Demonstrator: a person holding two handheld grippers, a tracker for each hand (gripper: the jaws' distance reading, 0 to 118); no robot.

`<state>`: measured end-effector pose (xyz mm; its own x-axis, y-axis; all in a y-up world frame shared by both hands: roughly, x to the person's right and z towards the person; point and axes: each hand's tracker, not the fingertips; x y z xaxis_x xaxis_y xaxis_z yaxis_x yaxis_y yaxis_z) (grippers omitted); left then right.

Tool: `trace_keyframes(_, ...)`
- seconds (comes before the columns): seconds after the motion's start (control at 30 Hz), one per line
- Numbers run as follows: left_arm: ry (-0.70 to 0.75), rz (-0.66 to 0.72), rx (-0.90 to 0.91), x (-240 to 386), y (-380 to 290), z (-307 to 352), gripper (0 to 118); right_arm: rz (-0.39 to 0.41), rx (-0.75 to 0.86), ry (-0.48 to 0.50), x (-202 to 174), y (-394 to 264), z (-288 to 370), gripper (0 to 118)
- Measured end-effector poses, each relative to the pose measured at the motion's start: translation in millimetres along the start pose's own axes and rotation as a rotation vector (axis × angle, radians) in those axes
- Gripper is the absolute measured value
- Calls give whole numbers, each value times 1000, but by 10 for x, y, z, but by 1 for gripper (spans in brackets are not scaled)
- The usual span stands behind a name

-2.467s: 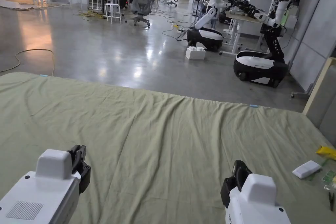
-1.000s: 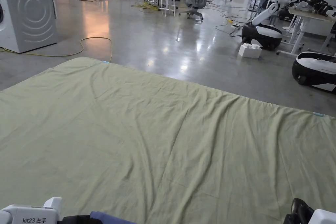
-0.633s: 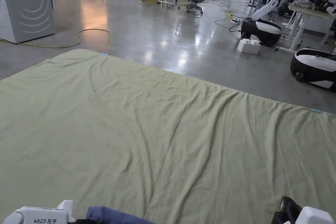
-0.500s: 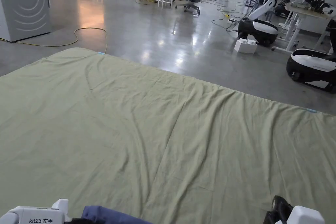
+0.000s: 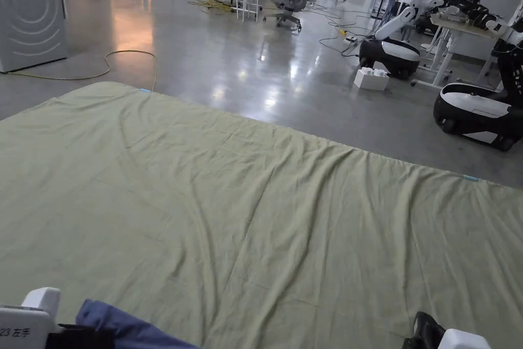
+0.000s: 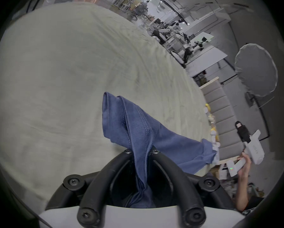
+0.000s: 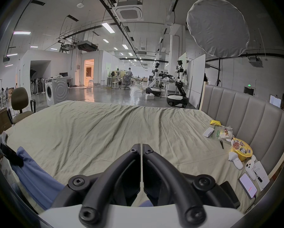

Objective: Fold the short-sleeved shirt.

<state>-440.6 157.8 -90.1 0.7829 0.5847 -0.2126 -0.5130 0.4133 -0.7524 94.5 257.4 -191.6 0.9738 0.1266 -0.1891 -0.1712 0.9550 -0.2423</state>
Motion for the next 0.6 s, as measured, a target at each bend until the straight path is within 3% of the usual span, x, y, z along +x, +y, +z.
trace_keyframes(0.07,100,-62,15,32,37,177,12,5,2,2,3,-6,4,3)
trace_keyframes(0.33,224,-111,17,585,-19,415,12,20,2,19,12,-26,13,3)
trace_keyframes(0.6,-12,-130,12,1462,-349,110,12,39,3,13,138,-93,116,3)
